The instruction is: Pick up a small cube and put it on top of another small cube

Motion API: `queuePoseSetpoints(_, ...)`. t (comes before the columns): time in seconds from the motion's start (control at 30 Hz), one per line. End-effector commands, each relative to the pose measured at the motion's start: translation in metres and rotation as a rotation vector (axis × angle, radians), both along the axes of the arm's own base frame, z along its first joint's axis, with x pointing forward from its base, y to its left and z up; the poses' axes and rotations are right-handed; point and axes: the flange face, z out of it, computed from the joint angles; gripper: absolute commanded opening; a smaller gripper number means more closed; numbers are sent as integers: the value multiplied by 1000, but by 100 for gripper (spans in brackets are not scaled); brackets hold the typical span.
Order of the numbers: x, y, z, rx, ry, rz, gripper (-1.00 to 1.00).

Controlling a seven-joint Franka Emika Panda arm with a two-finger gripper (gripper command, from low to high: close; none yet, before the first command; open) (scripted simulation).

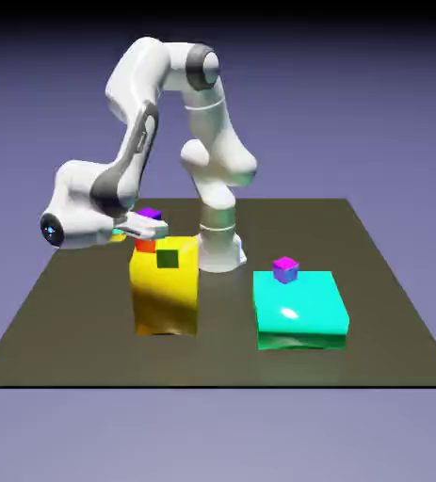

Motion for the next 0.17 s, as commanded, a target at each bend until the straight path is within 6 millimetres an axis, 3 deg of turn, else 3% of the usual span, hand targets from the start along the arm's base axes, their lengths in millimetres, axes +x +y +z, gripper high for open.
queuePoseSetpoints(0.0, 5, -4, 4, 0, 0, 0, 100)
queuePoseSetpoints(0.13, 24, -15, 23, -5, 1, 3, 100)
